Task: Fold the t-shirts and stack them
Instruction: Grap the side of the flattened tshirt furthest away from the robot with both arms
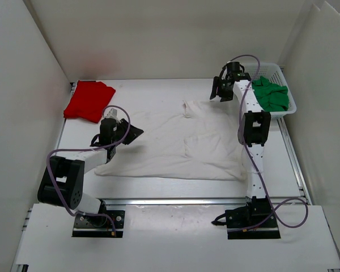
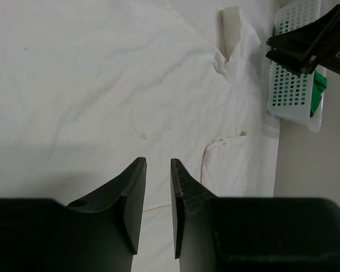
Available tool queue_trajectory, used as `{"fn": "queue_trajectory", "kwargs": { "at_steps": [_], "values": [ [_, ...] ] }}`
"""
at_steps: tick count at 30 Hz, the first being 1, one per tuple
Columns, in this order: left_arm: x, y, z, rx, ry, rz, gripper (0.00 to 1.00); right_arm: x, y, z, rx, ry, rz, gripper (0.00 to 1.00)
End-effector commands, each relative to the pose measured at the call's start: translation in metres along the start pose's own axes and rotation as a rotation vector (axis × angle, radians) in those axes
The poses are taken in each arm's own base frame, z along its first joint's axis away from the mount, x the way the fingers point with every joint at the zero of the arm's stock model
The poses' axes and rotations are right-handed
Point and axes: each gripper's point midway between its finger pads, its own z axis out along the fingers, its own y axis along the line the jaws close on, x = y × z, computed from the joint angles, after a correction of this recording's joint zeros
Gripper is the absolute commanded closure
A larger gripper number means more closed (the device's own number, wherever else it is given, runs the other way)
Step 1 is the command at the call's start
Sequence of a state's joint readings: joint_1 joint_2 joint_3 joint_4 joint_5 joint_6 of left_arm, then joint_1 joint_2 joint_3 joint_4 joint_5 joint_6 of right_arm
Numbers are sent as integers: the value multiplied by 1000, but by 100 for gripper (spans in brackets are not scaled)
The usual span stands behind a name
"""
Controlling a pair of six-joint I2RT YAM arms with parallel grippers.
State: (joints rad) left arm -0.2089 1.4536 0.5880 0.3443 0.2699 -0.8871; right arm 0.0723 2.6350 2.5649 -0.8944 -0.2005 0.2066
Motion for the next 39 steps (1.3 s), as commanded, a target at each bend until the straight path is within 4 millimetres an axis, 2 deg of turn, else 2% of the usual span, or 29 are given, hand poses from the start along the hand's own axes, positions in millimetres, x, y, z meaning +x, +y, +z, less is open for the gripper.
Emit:
{"fn": "queue_trajectory", "kwargs": {
  "at_steps": [1,2,6,7,8,11,12,13,14,15,16,17,19,20,21,22,23,24,26,27,29,31,33,35,36,37,38,39],
  "values": [
    [-3,-13,2,35,-14,25,65,-5,22,5,-119,-19,-3,42],
    [-2,-12,3,32,-9,20,65,-6,20,5,-134,-20,14,42],
    [-1,-11,3,31,-10,22,65,0,34,11,-241,6,42,41],
    [-2,-8,3,24,-12,19,66,2,31,16,-242,9,50,43],
    [0,-10,3,29,-9,22,66,2,38,16,-265,13,49,44],
    [-2,-8,3,24,-12,19,66,7,43,19,-311,31,70,50],
    [-3,-7,2,26,-11,23,66,3,44,15,-322,24,75,51],
    [-1,-7,2,25,-9,19,65,5,43,16,-326,33,82,54],
    [-2,-8,2,26,-11,20,66,8,49,18,-348,43,76,58],
    [-4,-8,1,26,-17,19,66,0,49,12,-372,23,78,63],
    [-4,-9,1,30,-20,23,66,-1,55,8,-404,23,65,69],
    [-3,-9,1,29,-17,20,66,-5,60,5,-420,7,53,79],
    [-1,-9,2,32,-10,20,65,-17,68,-5,-425,-32,21,76],
    [3,-6,2,26,0,15,65,-17,67,-4,-412,-37,17,78],
    [2,-7,2,27,-3,18,67,-21,72,-9,-394,-52,-5,83],
    [0,-9,2,34,-7,18,66,-24,69,-14,-345,-58,-8,95],
    [-3,-7,0,31,-18,12,66,-32,66,-24,-285,-83,-31,100],
    [0,-8,-1,38,-10,11,66,-34,65,-28,-253,-95,-46,100],
    [-2,-5,-3,33,-19,5,66,-40,57,-51,-129,-113,-65,100],
    [-3,-8,-3,45,-19,4,66,-40,52,-56,-96,-115,-71,100],
    [-5,-14,-6,64,-32,3,66,-32,49,-68,-19,-95,-98,99],
    [-4,-15,-7,65,-35,5,65,-23,46,-62,17,-75,-112,100],
    [-3,-15,-8,66,-40,5,66,-4,30,-42,91,-26,-97,100],
    [-1,-12,-9,63,-40,7,66,-6,31,-31,29,-27,-71,100],
    [0,-7,-8,50,-33,2,66,-11,32,-25,-7,-39,-54,97],
    [0,-9,-8,58,-34,11,66,-17,36,-24,-35,-54,-54,86],
    [2,-7,-6,55,-25,1,66,-27,39,-23,-69,-83,-53,80],
    [2,-8,-6,58,-25,-3,66,-25,42,-18,-97,-80,-58,70]
  ]
}}
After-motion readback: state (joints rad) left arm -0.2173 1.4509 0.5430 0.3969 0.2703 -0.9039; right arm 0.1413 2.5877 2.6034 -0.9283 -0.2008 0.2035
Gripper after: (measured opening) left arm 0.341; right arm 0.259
